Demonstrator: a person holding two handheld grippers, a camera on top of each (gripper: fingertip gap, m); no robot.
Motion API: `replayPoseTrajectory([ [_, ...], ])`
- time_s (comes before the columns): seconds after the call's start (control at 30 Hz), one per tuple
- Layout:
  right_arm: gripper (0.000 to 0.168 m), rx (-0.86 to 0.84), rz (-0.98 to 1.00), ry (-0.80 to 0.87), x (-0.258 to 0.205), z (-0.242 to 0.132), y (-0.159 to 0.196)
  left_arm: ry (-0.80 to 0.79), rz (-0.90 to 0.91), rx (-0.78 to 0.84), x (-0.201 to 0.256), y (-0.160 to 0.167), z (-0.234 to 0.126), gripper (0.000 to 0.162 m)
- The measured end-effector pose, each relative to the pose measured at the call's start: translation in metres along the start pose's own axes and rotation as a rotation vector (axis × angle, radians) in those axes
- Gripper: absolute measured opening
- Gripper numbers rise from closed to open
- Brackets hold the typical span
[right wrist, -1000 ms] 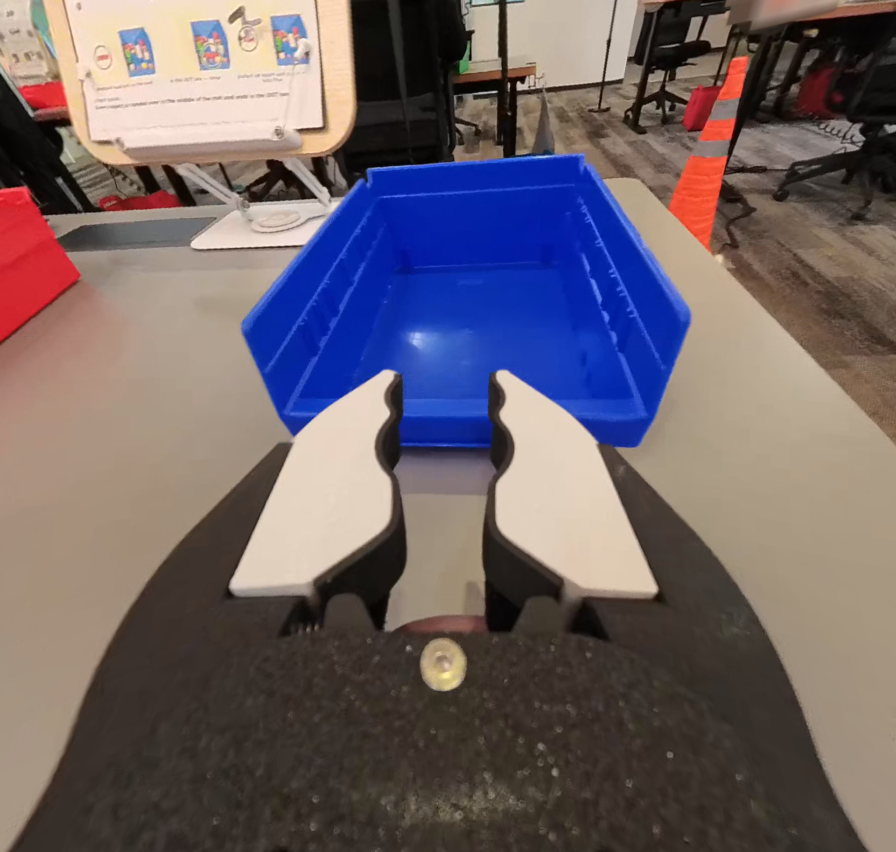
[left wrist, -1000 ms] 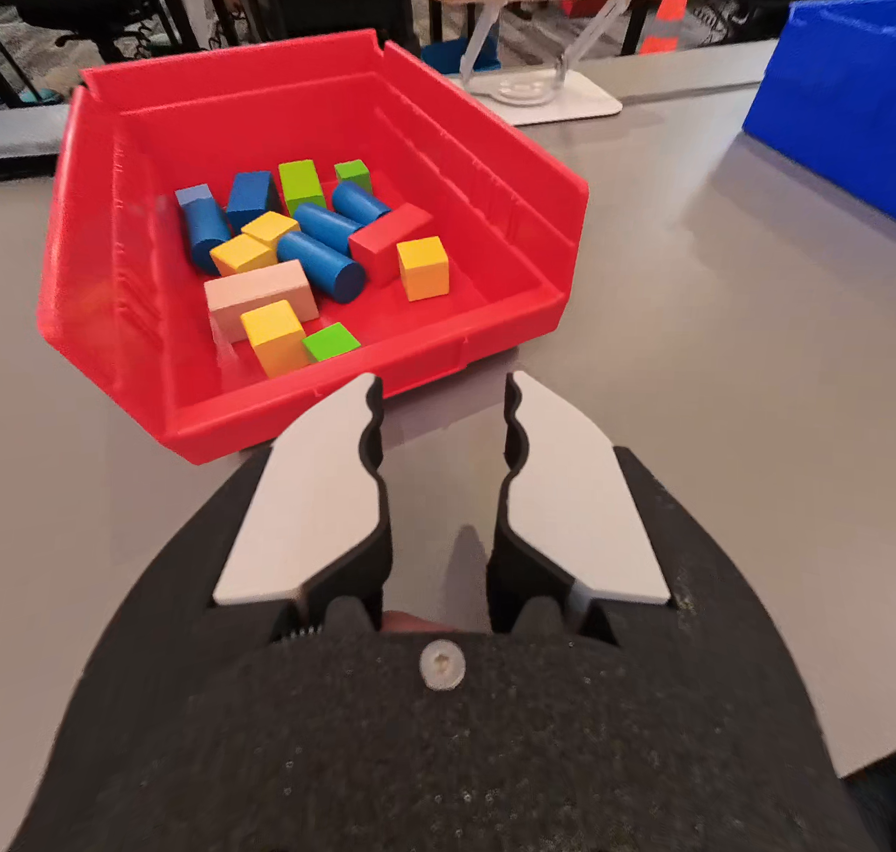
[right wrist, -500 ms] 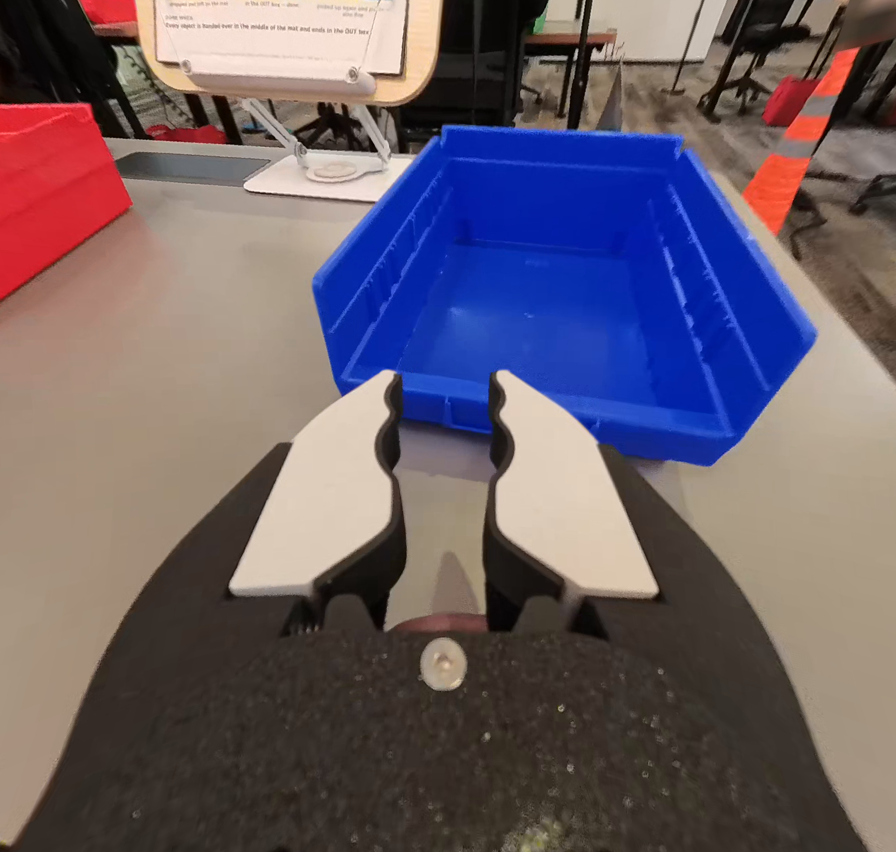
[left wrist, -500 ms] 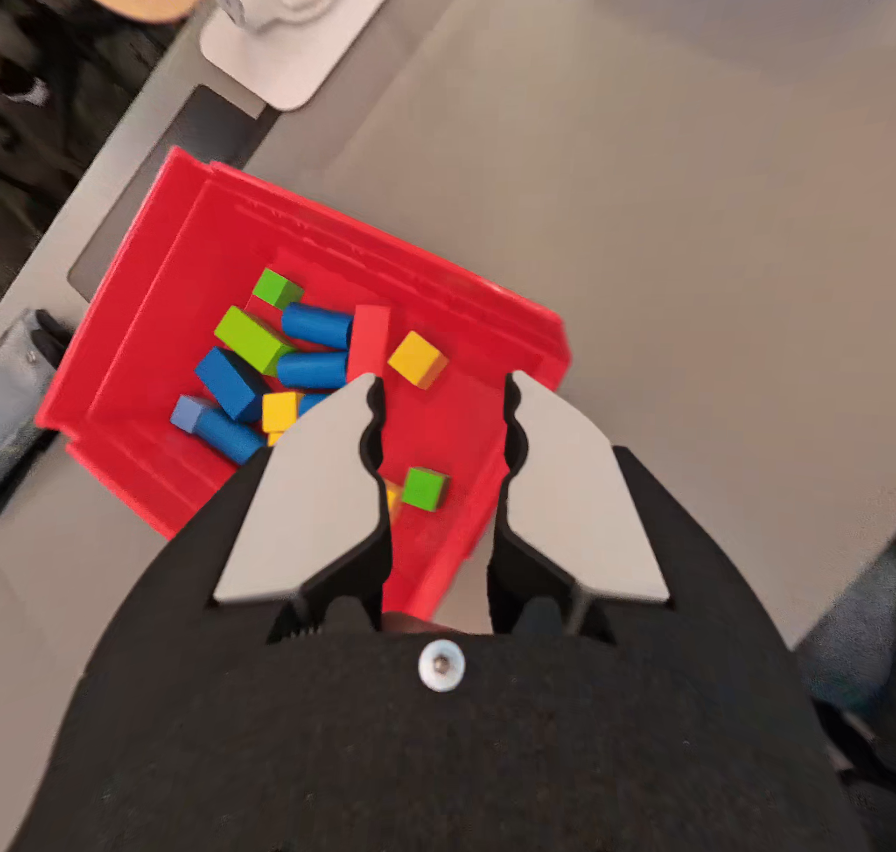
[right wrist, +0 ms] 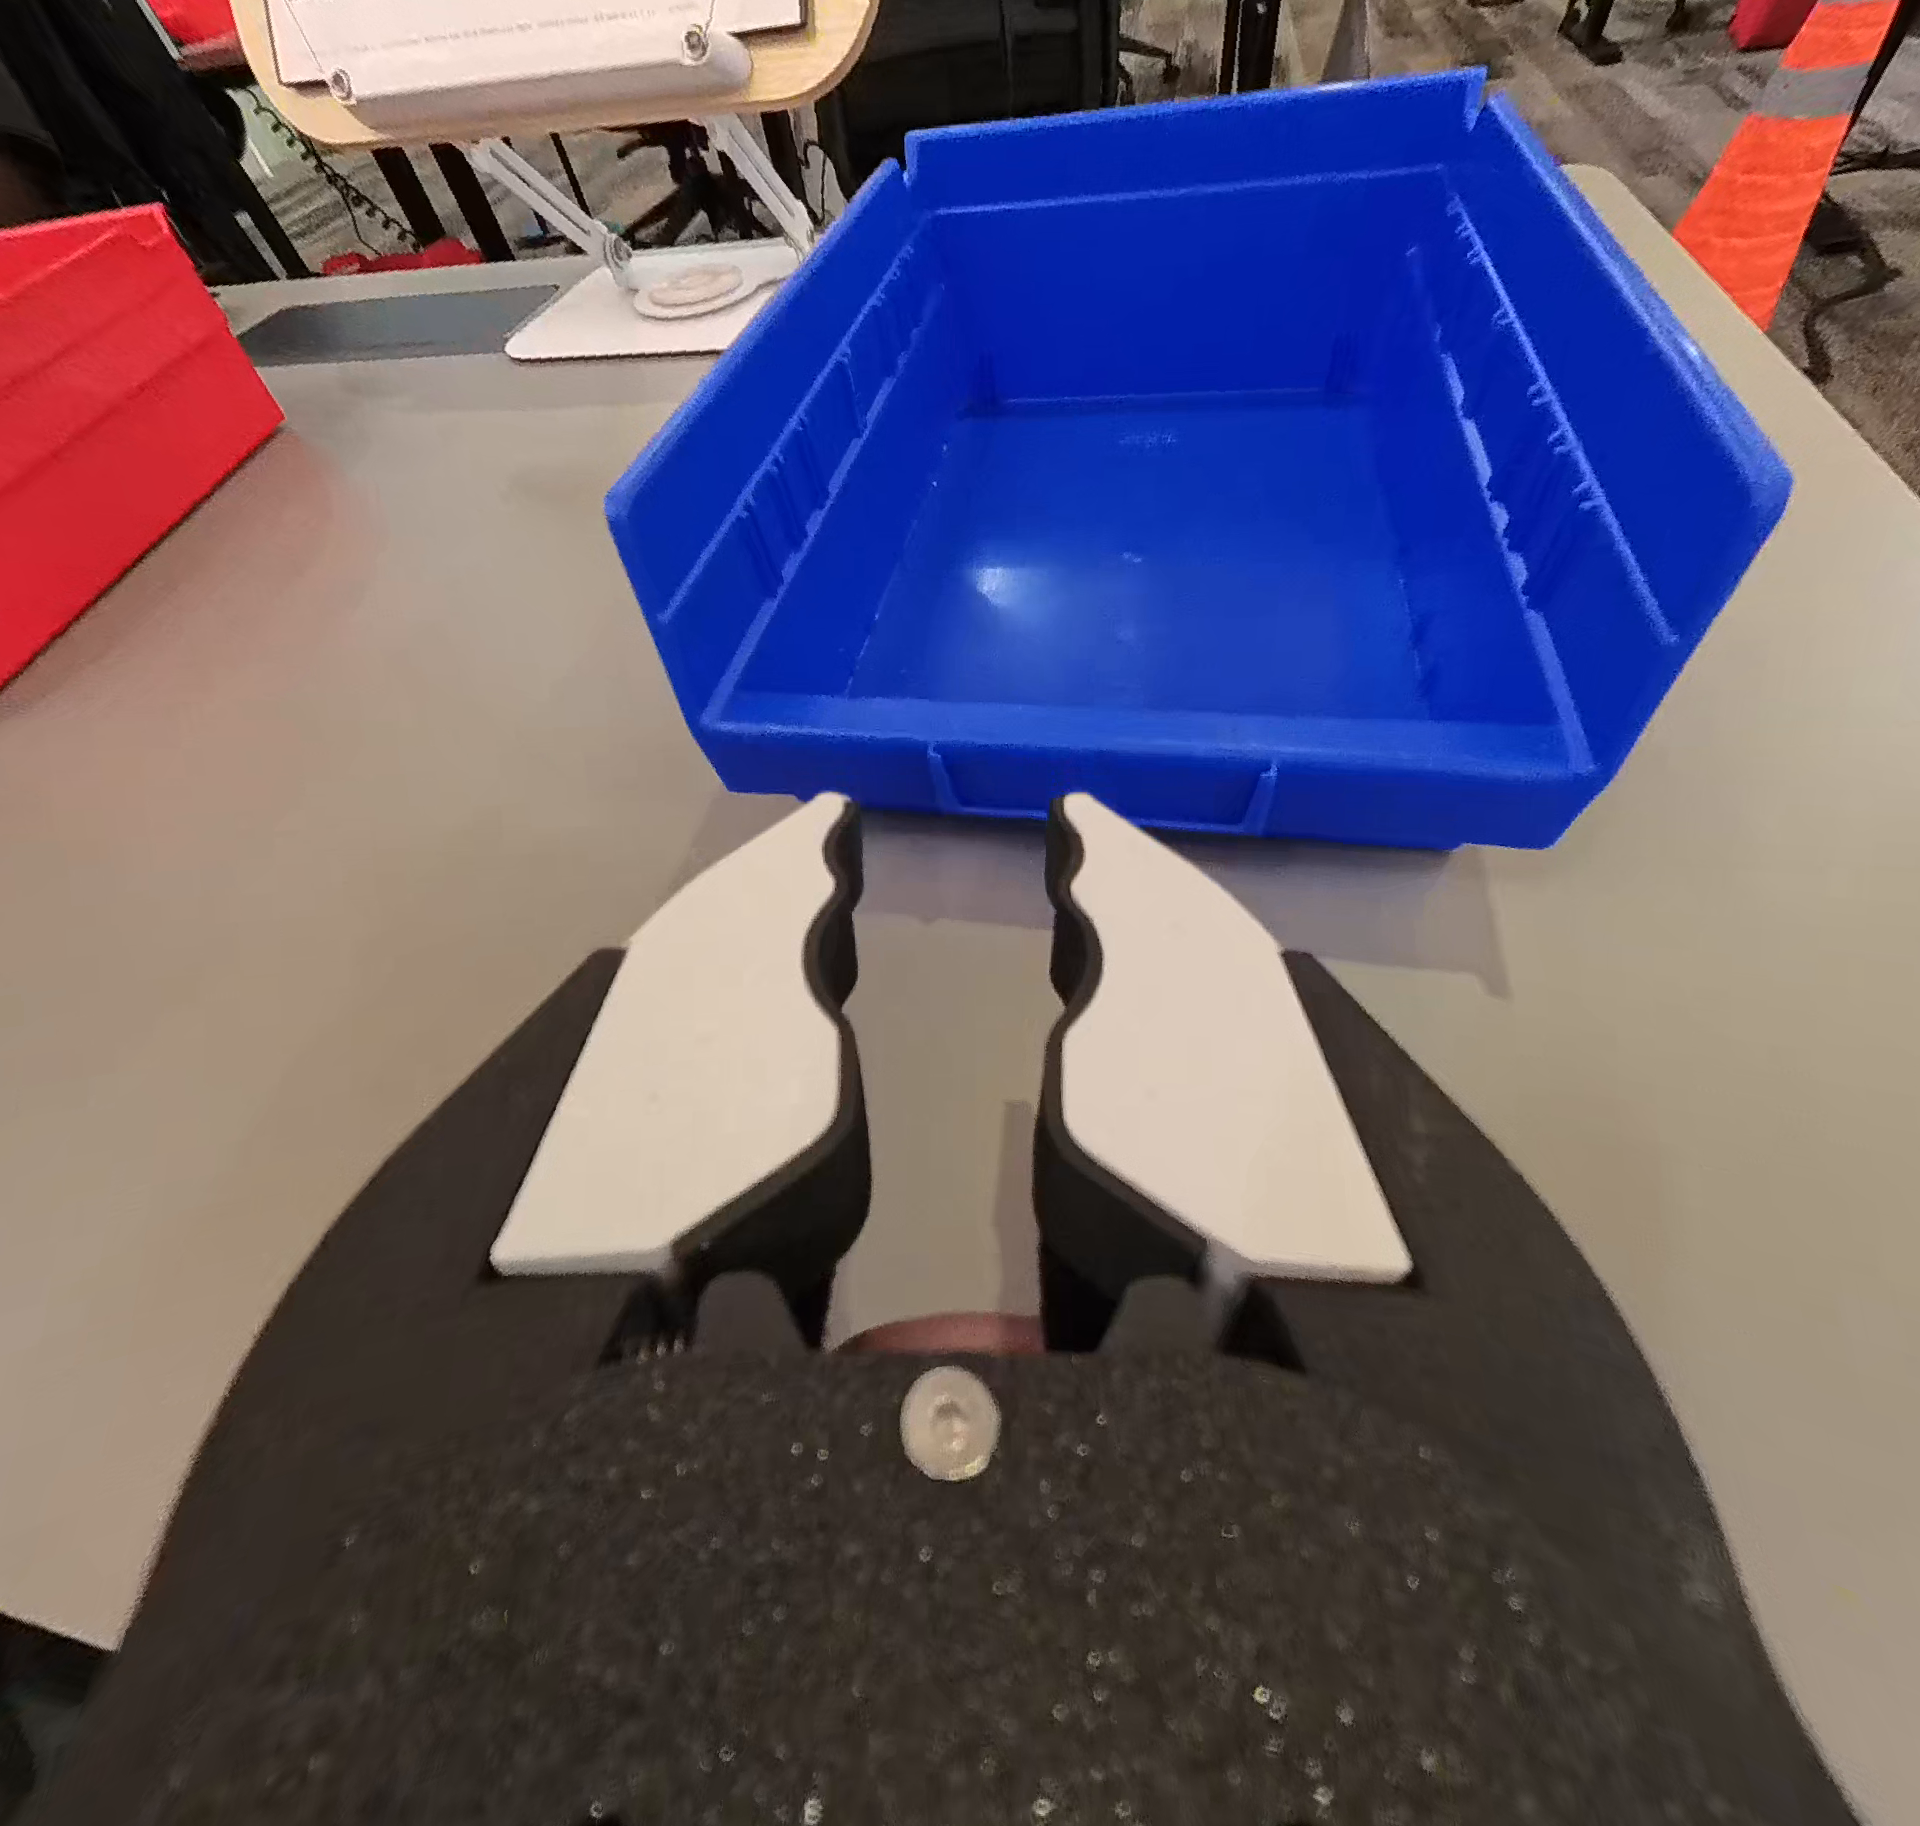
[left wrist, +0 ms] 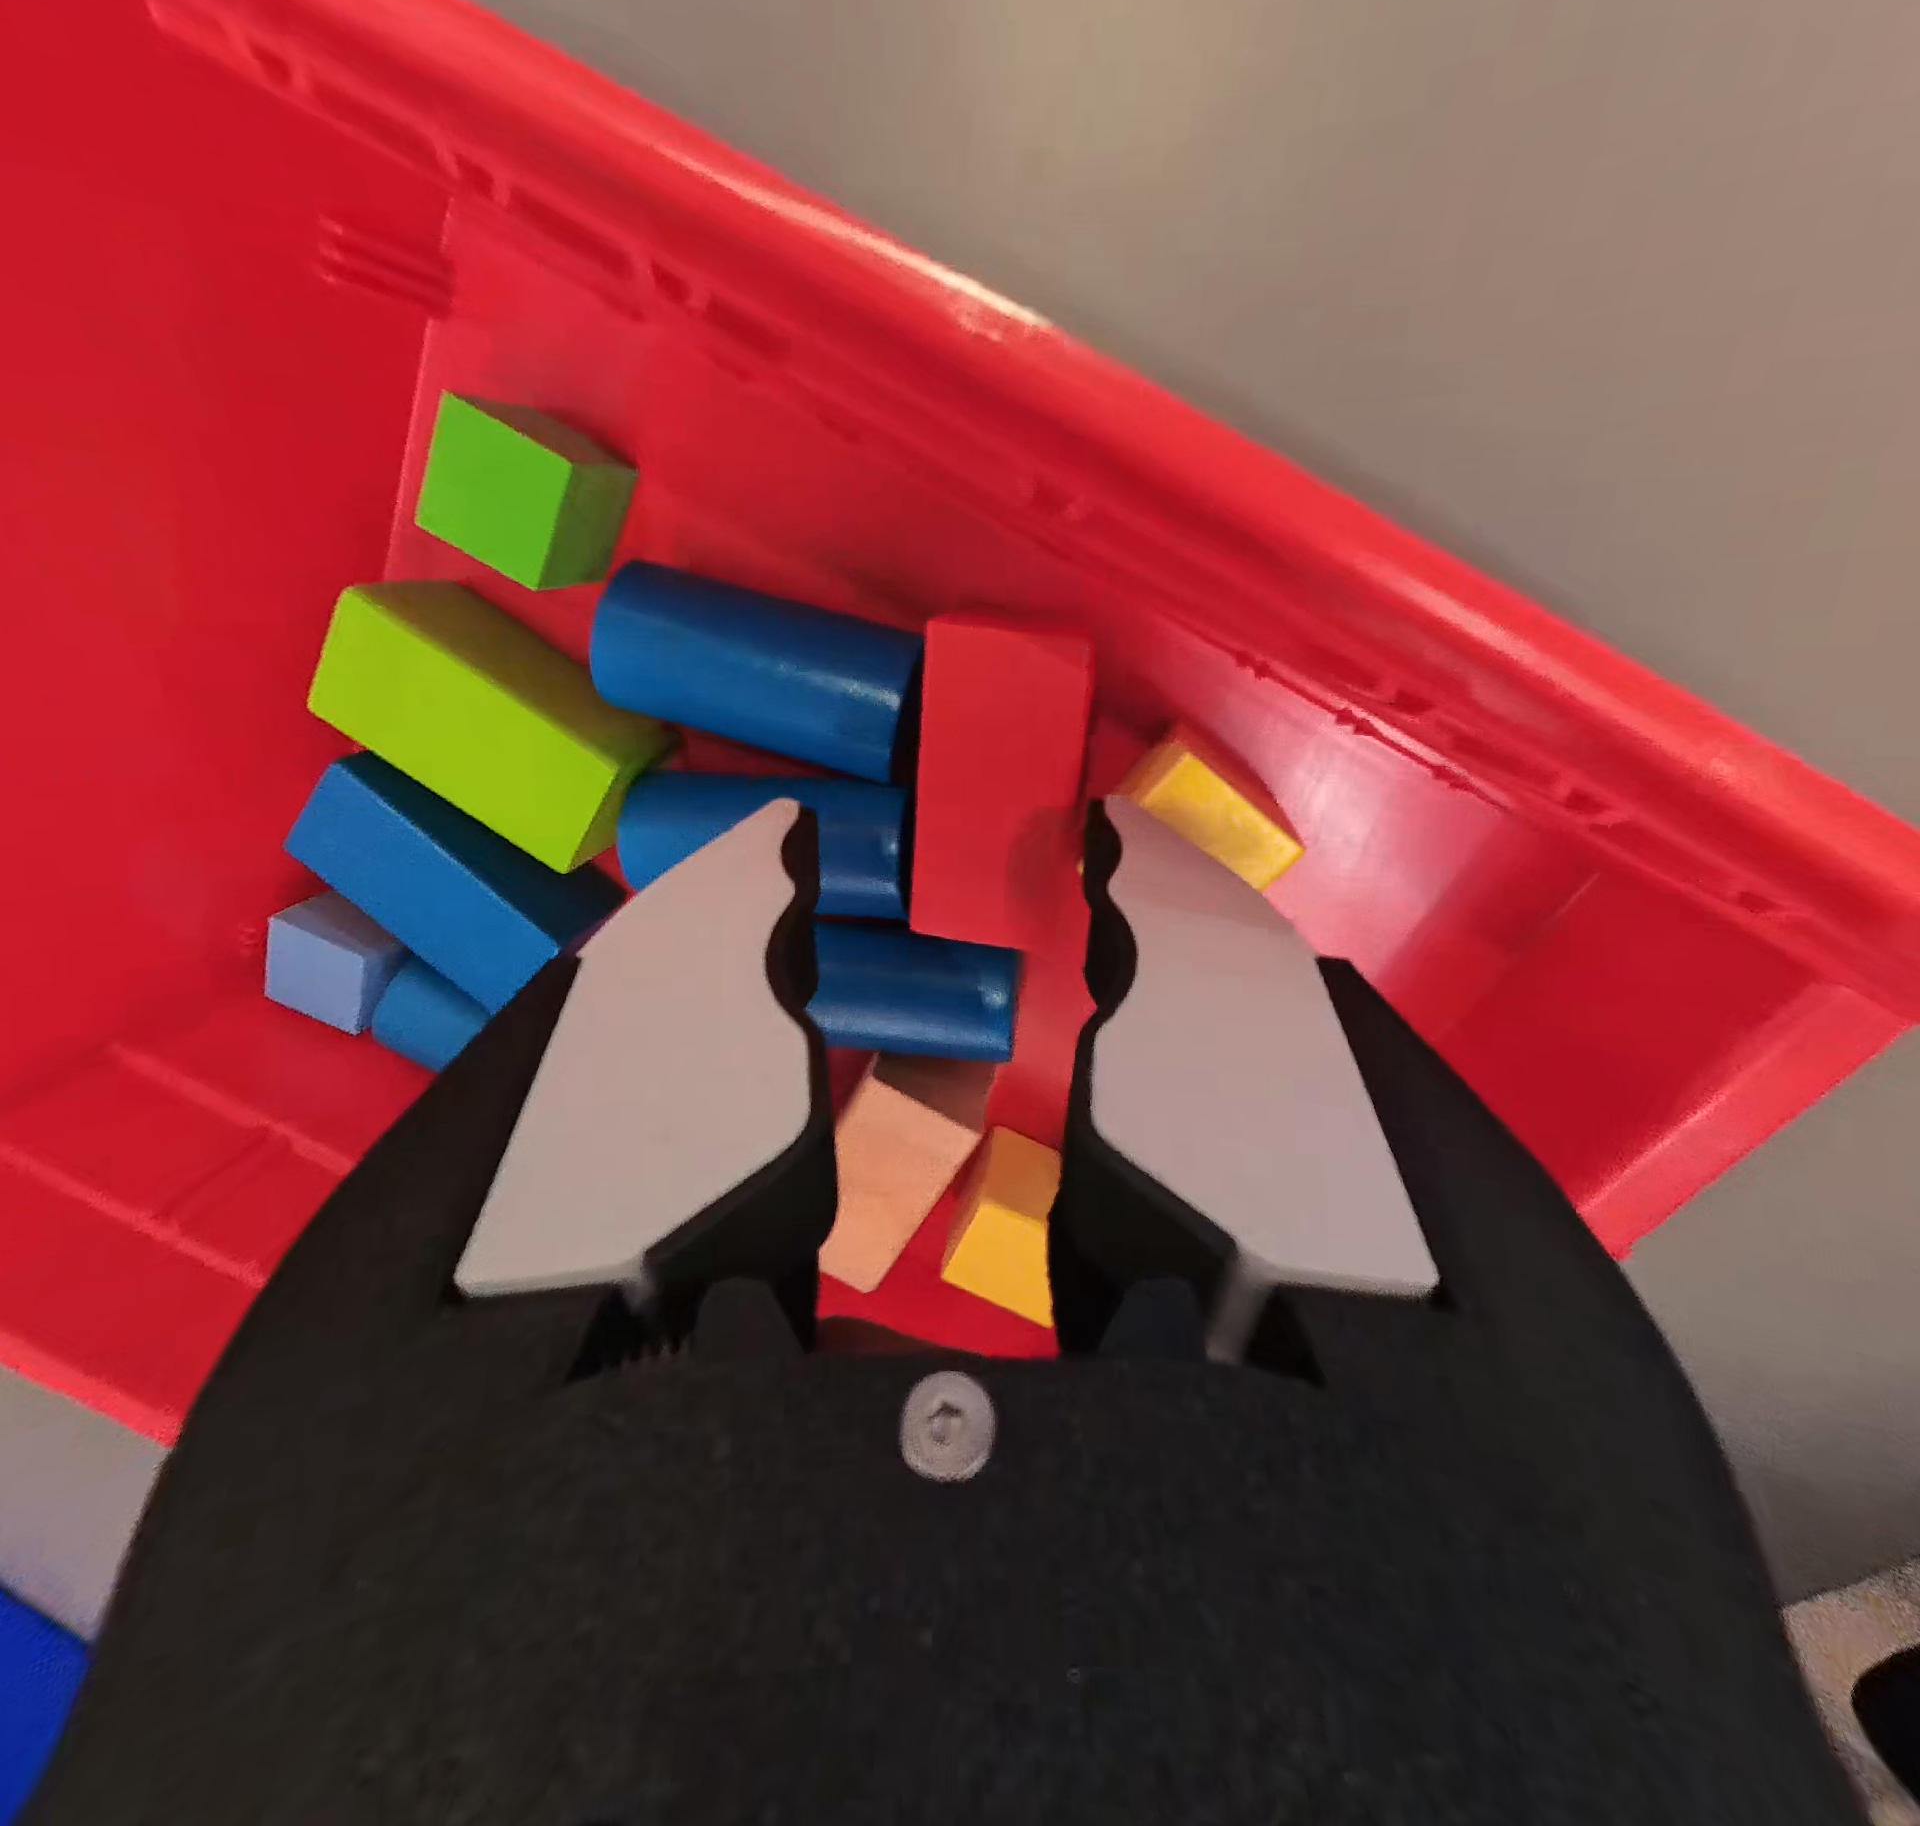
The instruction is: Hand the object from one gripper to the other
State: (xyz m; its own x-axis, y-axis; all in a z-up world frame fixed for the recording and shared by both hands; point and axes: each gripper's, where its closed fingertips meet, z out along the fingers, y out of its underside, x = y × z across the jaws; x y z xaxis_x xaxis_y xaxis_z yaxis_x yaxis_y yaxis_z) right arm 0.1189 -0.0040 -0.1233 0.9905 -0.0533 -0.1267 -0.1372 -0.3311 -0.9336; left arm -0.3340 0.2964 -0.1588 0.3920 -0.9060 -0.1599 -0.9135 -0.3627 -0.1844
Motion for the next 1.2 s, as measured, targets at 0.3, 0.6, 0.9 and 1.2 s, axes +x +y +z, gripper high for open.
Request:
replayPoseTrajectory([
  [0.3, 0.034, -0.004, -0.003, -0.017, -0.006, -0.001, 0.000, 0.067, 0.012, -0.090, 0.008, 0.009, 0.030, 0.041],
  [0.6, 0.033, 0.002, -0.042, -0.016, -0.011, -0.002, -0.002, 0.058, -0.021, 0.147, 0.011, 0.005, 0.001, 0.034],
  [0.9, 0.040, 0.110, -0.309, -0.370, -0.107, 0.013, -0.039, 0.445, -0.366, 0.819, 0.076, -0.023, -0.118, 0.034],
  [1.2, 0.087, 0.226, -0.660, -0.927, -0.270, 0.058, -0.088, 1.155, -0.595, 0.893, 0.200, -0.118, -0.181, 0.034],
])
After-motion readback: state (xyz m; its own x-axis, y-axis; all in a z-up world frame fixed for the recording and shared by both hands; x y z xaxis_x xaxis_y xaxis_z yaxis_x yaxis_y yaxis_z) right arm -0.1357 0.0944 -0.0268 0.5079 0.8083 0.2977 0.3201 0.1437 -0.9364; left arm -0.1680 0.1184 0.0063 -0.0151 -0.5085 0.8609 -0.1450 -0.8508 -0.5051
